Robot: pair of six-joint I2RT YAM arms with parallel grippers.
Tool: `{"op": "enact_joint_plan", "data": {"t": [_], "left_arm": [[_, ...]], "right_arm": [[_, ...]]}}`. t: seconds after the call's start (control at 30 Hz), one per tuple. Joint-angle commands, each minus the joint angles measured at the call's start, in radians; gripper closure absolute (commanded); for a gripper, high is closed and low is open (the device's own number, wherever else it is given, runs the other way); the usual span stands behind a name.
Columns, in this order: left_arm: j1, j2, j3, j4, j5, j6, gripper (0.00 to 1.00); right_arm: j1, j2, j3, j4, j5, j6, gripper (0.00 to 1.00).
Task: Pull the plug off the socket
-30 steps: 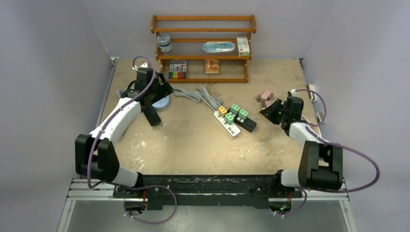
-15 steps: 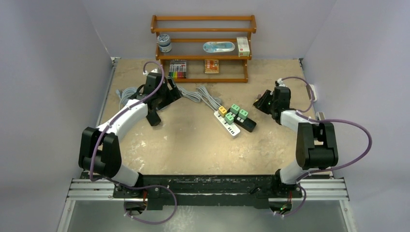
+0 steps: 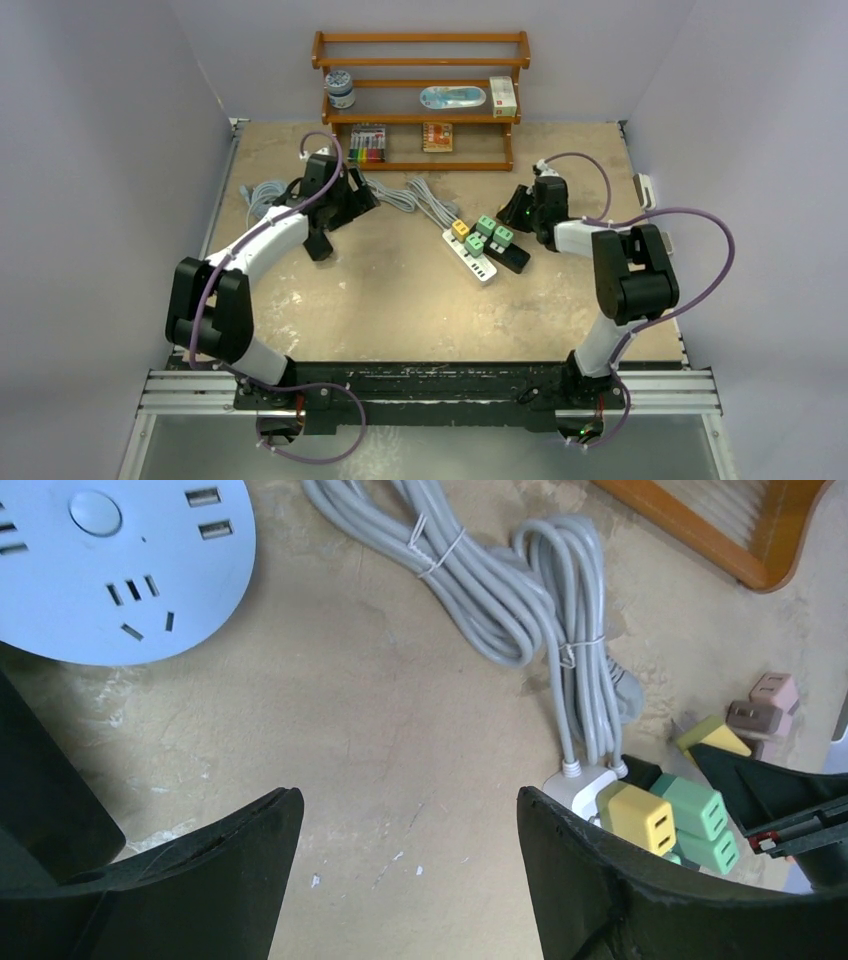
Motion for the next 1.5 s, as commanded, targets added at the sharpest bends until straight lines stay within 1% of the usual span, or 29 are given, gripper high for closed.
{"op": "enact_joint_plan", "data": {"t": [0.0,0.27,0.3,0.57,0.83,1.03,1.13,1.23,1.47], "left_arm": [[0.004,0.022,-0.045,0.06,0.051,-0.02,0.23],[0.004,0.042,-0.078,0.088,0.053,-0.033,0.24],[0.004,0.046,-0.079,0.089,0.054,-0.034,0.24],[0.02,0.081,-0.085,0.123,0.071,-0.038,0.24],[0.096,0.143,-0.05,0.143,0.142,-0.024,0.25],[0.16,0.126,-0.039,0.133,0.155,-0.023,0.26],[0.177,0.108,-0.03,0.108,0.145,-0.007,0.26],[0.188,0.09,-0.019,0.077,0.124,0.015,0.26],[0.204,0.057,-0.003,0.025,0.097,0.057,0.26]], "right_arm": [[0.07,0.042,0.035,0.0,-0.032,-0.003,1.0],[0.236,0.109,0.108,-0.011,-0.083,0.038,1.0],[0.256,0.119,0.146,-0.013,-0.096,0.04,1.0],[0.384,0.186,0.291,-0.043,-0.163,0.046,1.0],[0.496,0.271,0.466,-0.071,-0.264,0.018,1.0],[0.554,0.3,0.566,-0.098,-0.322,-0.048,1.0],[0.554,0.263,0.557,-0.097,-0.317,-0.057,1.0],[0.525,0.203,0.543,-0.081,-0.268,-0.081,1.0],[0.361,0.058,0.45,0.018,-0.33,-0.1,1.0]]}}
